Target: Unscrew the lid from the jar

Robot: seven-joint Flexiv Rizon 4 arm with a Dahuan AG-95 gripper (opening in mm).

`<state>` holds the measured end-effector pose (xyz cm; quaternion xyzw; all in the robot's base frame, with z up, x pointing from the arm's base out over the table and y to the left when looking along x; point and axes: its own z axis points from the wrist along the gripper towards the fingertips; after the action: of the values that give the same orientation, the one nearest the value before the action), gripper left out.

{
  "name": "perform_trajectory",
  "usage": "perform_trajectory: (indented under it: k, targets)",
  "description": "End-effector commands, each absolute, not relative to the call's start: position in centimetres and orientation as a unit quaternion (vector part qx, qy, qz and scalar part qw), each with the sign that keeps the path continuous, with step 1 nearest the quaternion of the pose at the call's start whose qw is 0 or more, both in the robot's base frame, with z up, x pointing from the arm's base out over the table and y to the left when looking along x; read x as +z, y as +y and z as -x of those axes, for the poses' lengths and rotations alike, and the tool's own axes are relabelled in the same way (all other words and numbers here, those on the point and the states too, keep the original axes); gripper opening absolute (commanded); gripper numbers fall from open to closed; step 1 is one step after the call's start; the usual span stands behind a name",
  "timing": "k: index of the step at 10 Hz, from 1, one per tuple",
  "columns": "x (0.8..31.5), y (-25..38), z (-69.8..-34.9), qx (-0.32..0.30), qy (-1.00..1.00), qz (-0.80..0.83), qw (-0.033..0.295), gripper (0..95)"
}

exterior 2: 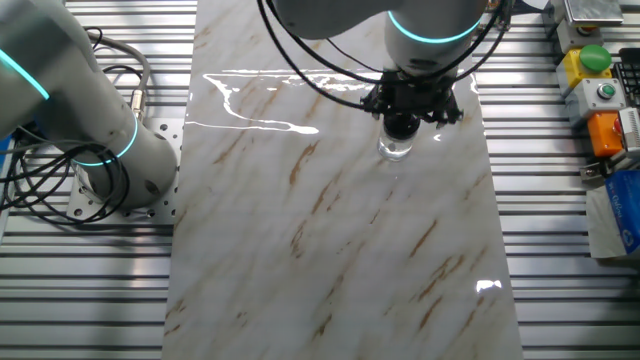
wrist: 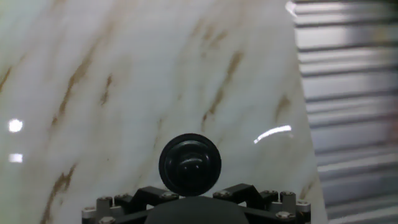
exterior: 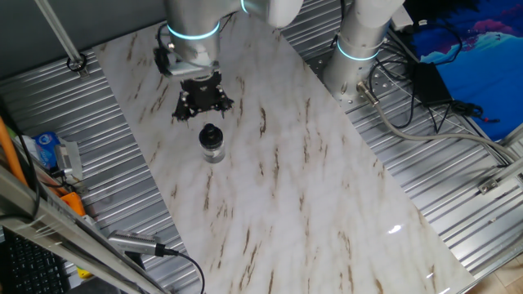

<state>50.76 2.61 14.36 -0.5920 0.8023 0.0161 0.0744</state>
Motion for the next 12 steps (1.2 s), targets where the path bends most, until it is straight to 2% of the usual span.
perform_trajectory:
  k: [1, 5, 11, 12]
  targets:
    - [15.0, 2.1, -51.1, 0.036, 0.936, 0.339, 0.087, 95.0]
    - [13.7, 3.2, -51.8, 0.039, 0.947, 0.308, 0.082, 95.0]
    - [11.4, 6.5, -50.5, 0.035, 0.964, 0.257, 0.064, 95.0]
    - [11.3, 6.9, -50.2, 0.028, 0.964, 0.259, 0.061, 76.0]
